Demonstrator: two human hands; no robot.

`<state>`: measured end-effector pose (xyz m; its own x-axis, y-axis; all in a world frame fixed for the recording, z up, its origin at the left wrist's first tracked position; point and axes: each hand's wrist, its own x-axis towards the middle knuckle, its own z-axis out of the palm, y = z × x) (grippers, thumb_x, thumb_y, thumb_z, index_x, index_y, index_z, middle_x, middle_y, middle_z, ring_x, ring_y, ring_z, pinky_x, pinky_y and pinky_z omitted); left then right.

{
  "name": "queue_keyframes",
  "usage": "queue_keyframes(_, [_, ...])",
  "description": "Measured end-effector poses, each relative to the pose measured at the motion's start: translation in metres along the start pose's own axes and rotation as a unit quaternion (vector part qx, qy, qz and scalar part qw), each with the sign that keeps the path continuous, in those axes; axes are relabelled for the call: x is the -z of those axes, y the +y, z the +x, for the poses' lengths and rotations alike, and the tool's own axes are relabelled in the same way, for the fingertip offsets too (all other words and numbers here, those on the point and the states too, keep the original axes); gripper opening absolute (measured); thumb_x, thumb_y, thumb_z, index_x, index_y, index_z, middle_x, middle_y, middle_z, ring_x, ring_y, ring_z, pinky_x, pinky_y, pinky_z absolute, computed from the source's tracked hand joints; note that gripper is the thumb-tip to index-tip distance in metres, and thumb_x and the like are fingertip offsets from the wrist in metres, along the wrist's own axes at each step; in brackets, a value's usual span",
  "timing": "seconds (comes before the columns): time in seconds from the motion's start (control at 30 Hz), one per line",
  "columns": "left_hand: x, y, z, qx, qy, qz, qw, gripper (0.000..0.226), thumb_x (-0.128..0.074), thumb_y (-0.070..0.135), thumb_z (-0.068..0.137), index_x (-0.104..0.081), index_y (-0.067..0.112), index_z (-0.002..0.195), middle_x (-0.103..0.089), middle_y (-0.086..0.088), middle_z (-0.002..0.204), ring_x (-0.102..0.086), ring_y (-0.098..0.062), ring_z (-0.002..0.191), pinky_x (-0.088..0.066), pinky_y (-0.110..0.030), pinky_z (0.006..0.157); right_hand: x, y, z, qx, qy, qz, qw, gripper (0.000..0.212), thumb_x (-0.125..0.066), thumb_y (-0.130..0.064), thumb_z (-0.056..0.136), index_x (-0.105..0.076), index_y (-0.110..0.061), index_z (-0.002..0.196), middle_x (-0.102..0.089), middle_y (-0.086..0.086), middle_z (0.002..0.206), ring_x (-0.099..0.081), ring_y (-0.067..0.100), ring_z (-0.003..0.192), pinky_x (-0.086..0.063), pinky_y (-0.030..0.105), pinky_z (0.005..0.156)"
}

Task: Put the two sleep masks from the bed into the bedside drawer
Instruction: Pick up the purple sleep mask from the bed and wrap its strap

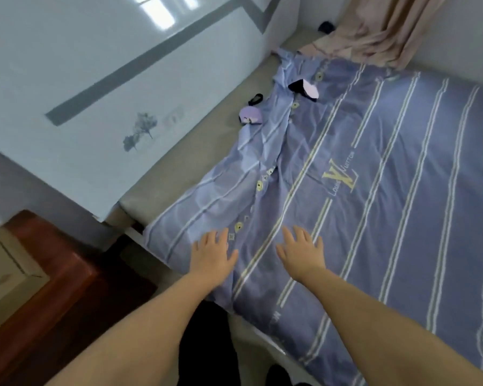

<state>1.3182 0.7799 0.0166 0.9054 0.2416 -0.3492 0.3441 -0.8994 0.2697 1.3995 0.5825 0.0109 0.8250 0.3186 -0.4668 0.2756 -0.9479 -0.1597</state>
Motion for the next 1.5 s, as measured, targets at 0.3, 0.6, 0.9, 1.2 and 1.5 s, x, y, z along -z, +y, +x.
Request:
queue_keyframes(0.3, [0.046, -0.050, 0.294, -0.064, -0.120, -0.046, 0.990, 0.060, -0.046, 0.035, 0.092, -0.025, 0.011, 0.143, -0.032, -0.017, 0.147, -0.033, -0.033, 0.134, -0.034, -0.044, 0.108, 0.034, -0.083, 0.260, -0.077, 0.018, 0.107, 0.991, 0.052, -0.025, -0.040, 0.097, -0.018, -0.023, 0.145, -0.019, 0.006, 0.156, -0.014, 0.025, 0.143, -0.009, 0.055, 0.115])
queue_keyframes(0.6, [0.014, -0.019, 0.524, -0.107, -0.059, -0.098, 0.988, 0.059, -0.048, 0.026, 0.092, -0.026, 0.001, 0.141, -0.035, -0.024, 0.143, -0.034, -0.038, 0.131, -0.030, -0.043, 0.107, -0.006, -0.070, 0.454, -0.105, 0.085, 0.107, 0.985, 0.056, -0.031, -0.039, 0.096, -0.017, -0.025, 0.147, -0.006, 0.007, 0.160, 0.001, 0.026, 0.146, 0.002, 0.052, 0.116])
queue_keyframes(0.9, [0.015, 0.008, 0.628, 0.067, 0.121, -0.311, 0.940, 0.043, -0.061, 0.034, 0.083, -0.055, 0.002, 0.111, -0.056, -0.021, 0.118, -0.050, -0.035, 0.111, -0.043, -0.041, 0.092, -0.030, -0.073, 0.459, -0.109, 0.239, 0.071, 0.962, 0.051, -0.041, -0.037, 0.083, -0.052, -0.022, 0.130, -0.043, 0.012, 0.146, -0.035, 0.035, 0.136, -0.013, 0.051, 0.112])
queue_keyframes(1.2, [0.026, -0.008, 0.579, -0.086, 0.198, -0.270, 0.939, 0.029, -0.062, 0.024, 0.085, -0.059, -0.004, 0.075, -0.045, -0.016, 0.135, -0.042, -0.029, 0.122, -0.037, -0.037, 0.097, -0.028, -0.070, 0.460, -0.114, 0.212, 0.074, 0.968, 0.052, -0.037, -0.038, 0.084, -0.051, -0.022, 0.131, -0.042, 0.012, 0.147, -0.033, 0.034, 0.138, -0.019, 0.056, 0.113])
queue_keyframes(1.5, [0.063, -0.068, 0.421, 0.005, 0.105, -0.473, 0.875, 0.028, -0.054, 0.028, 0.090, -0.053, 0.020, 0.064, -0.057, 0.010, 0.059, -0.049, 0.005, 0.047, -0.035, -0.006, 0.044, 0.009, -0.085, 0.427, -0.108, 0.083, 0.289, 0.948, 0.028, -0.044, -0.025, 0.091, -0.057, -0.016, 0.114, -0.048, 0.005, 0.134, -0.036, 0.024, 0.132, -0.027, 0.044, 0.107])
